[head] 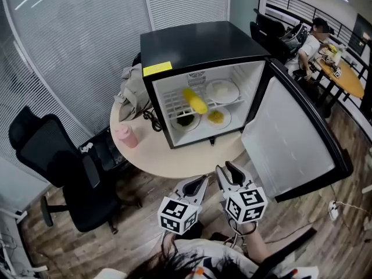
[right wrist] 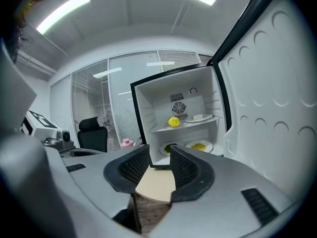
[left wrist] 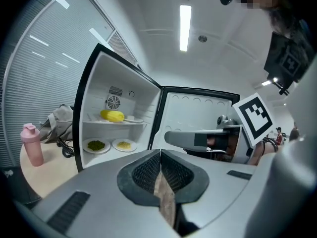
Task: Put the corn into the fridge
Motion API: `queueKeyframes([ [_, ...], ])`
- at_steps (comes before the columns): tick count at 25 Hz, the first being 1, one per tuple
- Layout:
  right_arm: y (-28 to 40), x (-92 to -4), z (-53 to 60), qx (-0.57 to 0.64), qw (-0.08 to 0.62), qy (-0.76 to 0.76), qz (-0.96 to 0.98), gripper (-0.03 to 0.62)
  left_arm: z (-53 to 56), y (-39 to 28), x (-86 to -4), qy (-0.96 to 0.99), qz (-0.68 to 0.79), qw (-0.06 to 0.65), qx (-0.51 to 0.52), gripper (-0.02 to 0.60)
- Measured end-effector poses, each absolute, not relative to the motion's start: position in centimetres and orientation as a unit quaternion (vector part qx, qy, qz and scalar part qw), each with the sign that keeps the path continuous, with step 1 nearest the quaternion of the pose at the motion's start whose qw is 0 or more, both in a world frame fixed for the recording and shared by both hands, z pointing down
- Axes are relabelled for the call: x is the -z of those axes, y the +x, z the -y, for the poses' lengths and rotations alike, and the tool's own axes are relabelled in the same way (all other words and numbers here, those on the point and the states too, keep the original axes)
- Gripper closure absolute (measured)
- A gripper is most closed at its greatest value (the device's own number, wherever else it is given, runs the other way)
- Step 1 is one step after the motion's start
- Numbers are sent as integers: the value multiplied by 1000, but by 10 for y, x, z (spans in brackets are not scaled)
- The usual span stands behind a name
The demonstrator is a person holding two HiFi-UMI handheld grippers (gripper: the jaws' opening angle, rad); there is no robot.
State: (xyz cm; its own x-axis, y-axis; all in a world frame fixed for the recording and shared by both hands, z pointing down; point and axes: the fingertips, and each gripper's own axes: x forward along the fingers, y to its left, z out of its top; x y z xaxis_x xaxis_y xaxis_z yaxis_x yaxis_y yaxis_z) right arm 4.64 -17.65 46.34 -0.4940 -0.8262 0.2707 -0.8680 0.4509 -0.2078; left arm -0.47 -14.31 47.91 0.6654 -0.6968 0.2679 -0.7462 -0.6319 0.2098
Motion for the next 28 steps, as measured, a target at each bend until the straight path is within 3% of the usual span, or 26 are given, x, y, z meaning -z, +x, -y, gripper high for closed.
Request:
queueKeyframes([
  [28,60,-469,67,-168,70,461,869,559,40,7,-480,882,441,147,-73,569],
])
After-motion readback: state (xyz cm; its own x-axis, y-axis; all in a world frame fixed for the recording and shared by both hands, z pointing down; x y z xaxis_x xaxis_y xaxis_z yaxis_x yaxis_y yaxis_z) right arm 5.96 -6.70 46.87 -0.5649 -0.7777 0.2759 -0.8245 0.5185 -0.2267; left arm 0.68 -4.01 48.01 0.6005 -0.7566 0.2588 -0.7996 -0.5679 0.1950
